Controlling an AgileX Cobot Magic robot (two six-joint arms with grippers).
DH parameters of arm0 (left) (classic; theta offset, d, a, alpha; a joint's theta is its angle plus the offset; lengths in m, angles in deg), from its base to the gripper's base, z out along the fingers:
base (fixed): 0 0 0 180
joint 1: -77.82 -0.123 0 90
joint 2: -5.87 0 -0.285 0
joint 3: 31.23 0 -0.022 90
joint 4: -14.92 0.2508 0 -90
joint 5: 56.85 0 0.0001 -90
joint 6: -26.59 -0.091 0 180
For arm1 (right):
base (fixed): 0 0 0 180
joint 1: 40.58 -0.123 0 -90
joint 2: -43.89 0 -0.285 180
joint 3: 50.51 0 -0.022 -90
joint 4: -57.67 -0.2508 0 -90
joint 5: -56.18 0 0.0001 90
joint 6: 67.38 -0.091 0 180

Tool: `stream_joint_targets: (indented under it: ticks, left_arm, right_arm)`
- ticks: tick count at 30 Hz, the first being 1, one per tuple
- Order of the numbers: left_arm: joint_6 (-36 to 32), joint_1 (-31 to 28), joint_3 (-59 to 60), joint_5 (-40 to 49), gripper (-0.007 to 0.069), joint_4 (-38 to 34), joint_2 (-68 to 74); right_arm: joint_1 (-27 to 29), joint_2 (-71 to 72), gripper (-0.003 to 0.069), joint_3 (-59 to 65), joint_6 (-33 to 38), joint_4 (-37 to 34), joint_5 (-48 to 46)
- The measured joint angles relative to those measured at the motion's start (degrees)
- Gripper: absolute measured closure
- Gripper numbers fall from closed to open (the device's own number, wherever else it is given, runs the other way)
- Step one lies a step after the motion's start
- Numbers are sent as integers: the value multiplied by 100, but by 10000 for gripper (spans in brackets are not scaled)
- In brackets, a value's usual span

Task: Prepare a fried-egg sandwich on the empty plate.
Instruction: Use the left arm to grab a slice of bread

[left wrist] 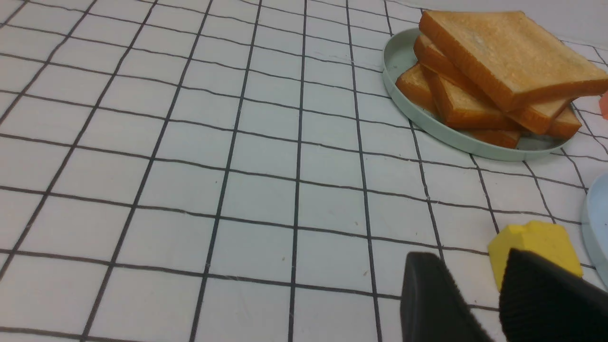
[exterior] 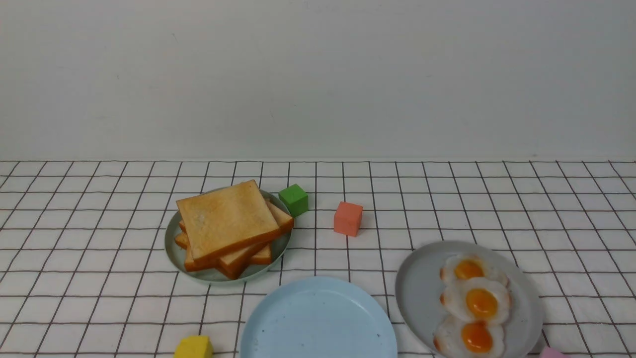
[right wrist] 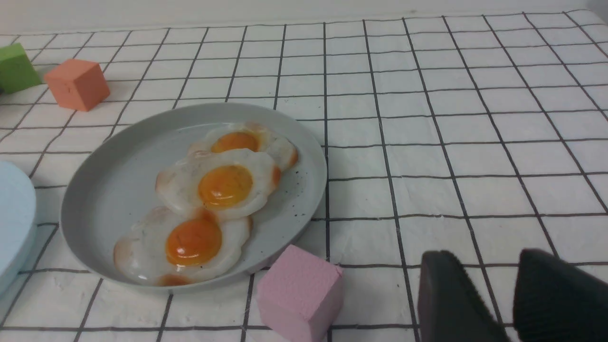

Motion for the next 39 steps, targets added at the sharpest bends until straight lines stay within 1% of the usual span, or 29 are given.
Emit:
stream_joint_targets:
  ticks: [27,32,37,39]
  left_arm:
    - [0,0,0,0,386,0,0]
    - [-19,0,0,-7,386,183,0]
    - [-19,0,0,-364,386,203,0]
    - [-19,0,0,-922,386,215,0]
  right_arm:
    - [0,0,418,0,0,0,0]
    - [0,0,418,0,0,17,0]
    - [0,0,418,1,0,-24,79]
    - [0,0,418,56,0,-215,426]
